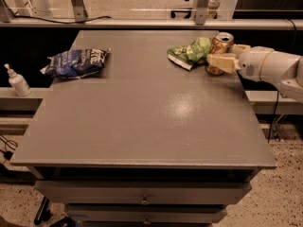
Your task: Move orange can near green jalapeno chip bag
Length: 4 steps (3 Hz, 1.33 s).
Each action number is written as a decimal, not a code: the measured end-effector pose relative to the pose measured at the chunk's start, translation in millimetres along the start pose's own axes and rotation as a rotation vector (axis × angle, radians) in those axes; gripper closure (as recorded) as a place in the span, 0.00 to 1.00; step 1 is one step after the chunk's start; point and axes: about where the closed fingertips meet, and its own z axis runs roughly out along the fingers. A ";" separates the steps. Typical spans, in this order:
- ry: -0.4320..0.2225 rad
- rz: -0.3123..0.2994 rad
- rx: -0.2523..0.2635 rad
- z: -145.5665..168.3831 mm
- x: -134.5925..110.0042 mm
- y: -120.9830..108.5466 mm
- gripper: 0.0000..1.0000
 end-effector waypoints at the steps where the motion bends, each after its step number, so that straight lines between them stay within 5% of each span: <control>1: 0.009 0.016 -0.012 0.3 2.7 2.5 0.00; 4: 0.018 0.010 -0.048 -28.3 -7.8 18.7 0.00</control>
Offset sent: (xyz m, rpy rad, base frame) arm -0.0017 -0.0043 -0.0051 0.0085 0.0288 -0.0009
